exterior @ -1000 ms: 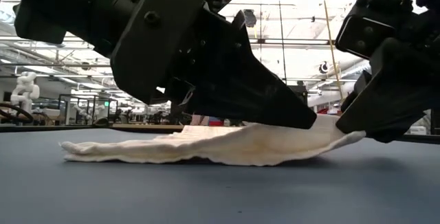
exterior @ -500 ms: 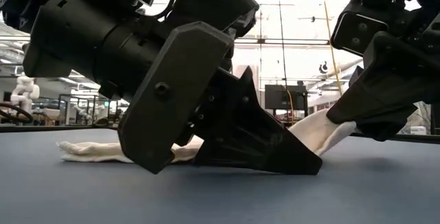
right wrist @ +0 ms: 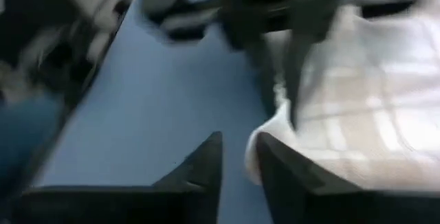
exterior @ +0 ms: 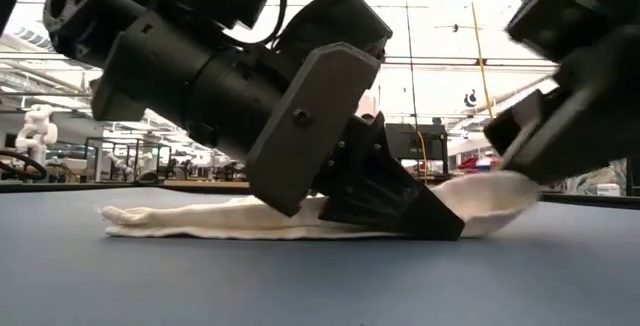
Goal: Roll towel into tight, uniform cylinder
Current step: Roll the white towel
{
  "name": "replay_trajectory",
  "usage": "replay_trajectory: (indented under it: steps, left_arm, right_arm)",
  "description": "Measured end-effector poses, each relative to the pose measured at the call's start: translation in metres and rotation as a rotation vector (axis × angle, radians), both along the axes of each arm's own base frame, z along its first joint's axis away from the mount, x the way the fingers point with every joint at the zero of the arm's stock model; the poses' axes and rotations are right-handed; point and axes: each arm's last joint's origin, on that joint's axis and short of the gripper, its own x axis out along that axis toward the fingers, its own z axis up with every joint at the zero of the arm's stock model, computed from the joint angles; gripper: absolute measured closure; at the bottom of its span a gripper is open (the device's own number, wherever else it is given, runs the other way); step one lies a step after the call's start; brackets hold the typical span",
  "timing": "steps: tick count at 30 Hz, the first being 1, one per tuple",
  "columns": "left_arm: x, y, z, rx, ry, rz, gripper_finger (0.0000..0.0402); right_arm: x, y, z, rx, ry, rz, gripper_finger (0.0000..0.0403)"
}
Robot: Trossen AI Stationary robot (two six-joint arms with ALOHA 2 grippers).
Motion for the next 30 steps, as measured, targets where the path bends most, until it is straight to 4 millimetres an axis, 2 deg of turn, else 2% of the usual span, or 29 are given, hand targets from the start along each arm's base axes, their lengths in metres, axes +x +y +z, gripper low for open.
replay_trajectory:
  steps: [5,10,13,18,24,30]
  left_arm:
    - [0.003,0.003,0.001,-0.076,0.003,-0.041,0.0392]
    - [0.004,0.005,0.001,-0.13,0.014,-0.051,0.0393]
    - [0.005,0.006,0.002,-0.158,0.018,-0.072,0.0394]
    - [0.007,0.01,0.002,-0.245,0.038,-0.101,0.0394]
    - [0.01,0.013,0.005,-0.301,0.026,-0.099,0.0394]
    - [0.013,0.016,0.01,-0.393,0.015,-0.127,0.0395]
  right_arm:
    - [-0.016,0.011,-0.008,-0.321,0.011,0.188,0.0234]
    - [-0.031,0.022,-0.01,-0.61,-0.047,0.203,0.0186]
    - [-0.034,0.024,-0.009,-0.684,-0.078,0.183,0.0185]
    - [-0.031,0.023,-0.008,-0.707,-0.089,0.181,0.0207]
    - [-0.03,0.023,-0.01,-0.681,-0.077,0.271,0.0226]
    - [-0.028,0.022,-0.009,-0.683,-0.087,0.251,0.0228]
